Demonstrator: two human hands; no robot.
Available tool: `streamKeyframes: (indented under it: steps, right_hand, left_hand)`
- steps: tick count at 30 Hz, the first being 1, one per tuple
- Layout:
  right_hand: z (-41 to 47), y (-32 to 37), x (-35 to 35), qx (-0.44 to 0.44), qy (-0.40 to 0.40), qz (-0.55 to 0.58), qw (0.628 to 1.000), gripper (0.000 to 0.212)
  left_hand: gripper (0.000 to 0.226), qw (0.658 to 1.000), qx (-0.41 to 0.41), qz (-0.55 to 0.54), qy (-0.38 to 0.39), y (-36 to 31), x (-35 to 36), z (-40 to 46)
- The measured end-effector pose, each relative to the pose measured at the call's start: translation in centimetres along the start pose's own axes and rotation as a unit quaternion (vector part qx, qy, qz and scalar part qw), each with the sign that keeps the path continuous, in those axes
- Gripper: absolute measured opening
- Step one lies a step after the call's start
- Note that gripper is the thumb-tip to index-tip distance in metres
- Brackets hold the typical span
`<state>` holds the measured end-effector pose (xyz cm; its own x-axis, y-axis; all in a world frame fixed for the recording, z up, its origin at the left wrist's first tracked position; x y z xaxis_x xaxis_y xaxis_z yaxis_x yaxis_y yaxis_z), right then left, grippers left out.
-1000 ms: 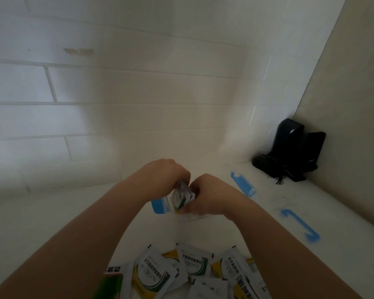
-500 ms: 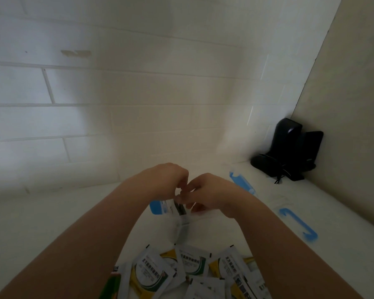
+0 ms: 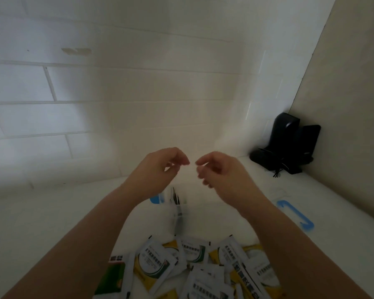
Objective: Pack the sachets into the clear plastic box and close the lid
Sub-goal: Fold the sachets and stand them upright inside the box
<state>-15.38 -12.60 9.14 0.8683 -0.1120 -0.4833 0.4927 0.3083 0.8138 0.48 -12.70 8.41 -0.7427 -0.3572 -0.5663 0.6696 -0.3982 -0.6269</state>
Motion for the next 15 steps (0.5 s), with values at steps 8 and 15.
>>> streamKeyframes:
  steps: [8,15]
  right_hand:
    - [-9.7,-4.3,-3.3,-0.009,0.195,-0.201,0.960,0.030]
    - [-13.4,-7.4,-1.8,-0.072,0.152,-0.309,0.936,0.058]
  left_hand:
    - [0.008,0.993,-0.016,0.006,0.115,-2.9,1.1,-10.8]
    - [0.050,0.975,-0.070,0.050,0.203,-1.1,4.9,-14.4]
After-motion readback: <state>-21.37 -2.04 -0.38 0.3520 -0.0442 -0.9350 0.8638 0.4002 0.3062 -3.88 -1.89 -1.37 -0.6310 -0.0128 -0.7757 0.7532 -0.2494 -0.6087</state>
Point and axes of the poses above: each hand's wrist, its own z-axis towards the middle knuckle, its own x-axis out of the palm, y = z × x, the point moved 3 cm from there along z, towards the middle knuckle, and after that the axes turned 12 degrees about -y, right-handed, at the moved point
